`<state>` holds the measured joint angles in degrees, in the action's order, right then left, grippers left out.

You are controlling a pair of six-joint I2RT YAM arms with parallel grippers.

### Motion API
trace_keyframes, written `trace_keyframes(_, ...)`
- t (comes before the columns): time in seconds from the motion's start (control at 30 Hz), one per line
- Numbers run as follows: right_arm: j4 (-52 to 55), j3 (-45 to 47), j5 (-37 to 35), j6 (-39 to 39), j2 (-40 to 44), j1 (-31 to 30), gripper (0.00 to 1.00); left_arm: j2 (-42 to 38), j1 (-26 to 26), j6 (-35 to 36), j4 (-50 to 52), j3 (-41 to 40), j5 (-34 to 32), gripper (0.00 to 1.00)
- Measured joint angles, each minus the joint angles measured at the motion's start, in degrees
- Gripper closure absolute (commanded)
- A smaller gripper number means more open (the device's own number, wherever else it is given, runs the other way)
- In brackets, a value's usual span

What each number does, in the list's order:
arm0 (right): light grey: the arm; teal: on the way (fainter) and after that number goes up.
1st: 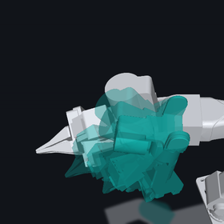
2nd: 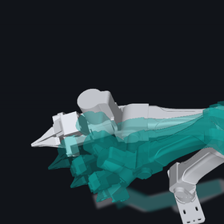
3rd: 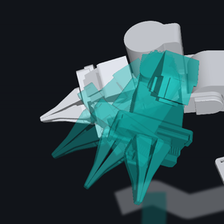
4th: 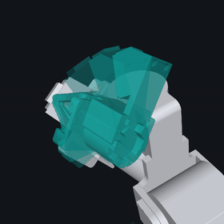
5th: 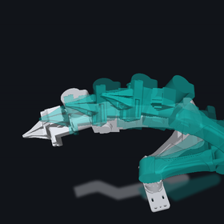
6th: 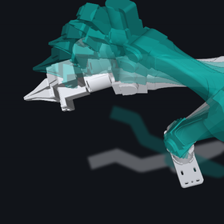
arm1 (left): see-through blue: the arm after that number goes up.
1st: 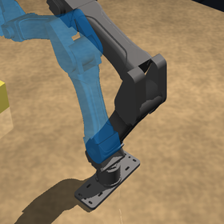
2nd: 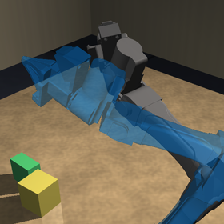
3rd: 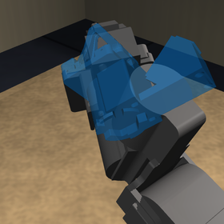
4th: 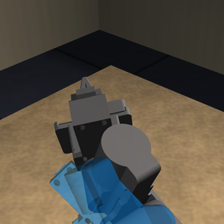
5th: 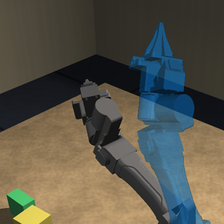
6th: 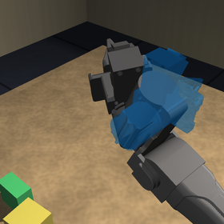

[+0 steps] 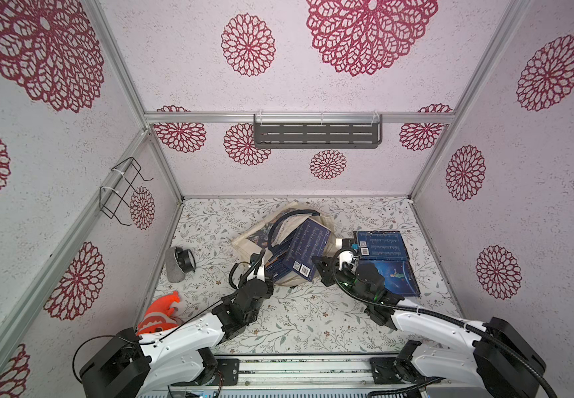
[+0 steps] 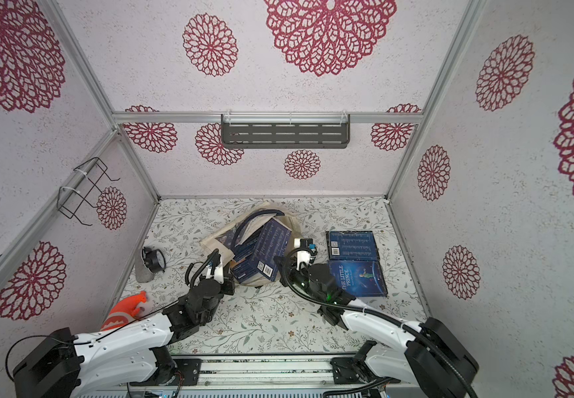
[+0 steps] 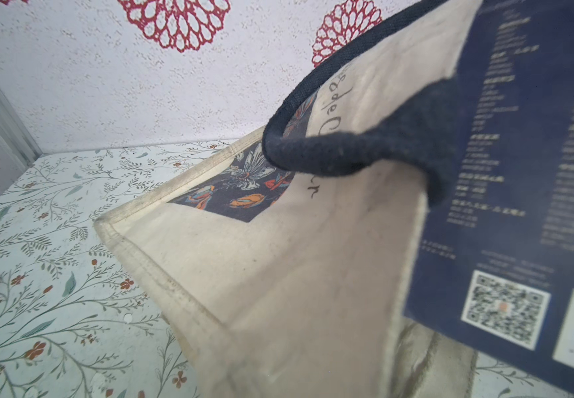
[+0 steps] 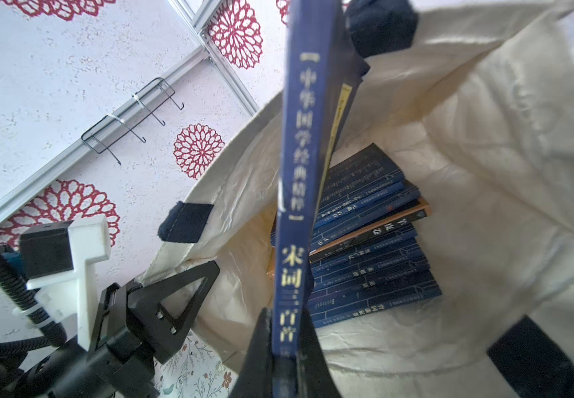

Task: Take out the books from the canvas bag
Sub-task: Pick up the book from the canvas bag, then place the book on the book.

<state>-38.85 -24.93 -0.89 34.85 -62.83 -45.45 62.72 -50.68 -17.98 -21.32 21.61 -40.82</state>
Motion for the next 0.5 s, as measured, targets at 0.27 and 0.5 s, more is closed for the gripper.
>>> trace_keyframes(0.27, 2.86, 8.28, -11.72, -2.29, 18.21, 1.55, 1.00, 0.63, -0.09, 0.00, -0.13, 0.26, -0.04, 1.00)
trace_keyframes(0.5, 11.58, 11.47, -24.30, 2.03, 32.68, 7.04, 1.00, 0.70, -0.17, 0.00, -0.13, 0.44, -0.22, 1.00)
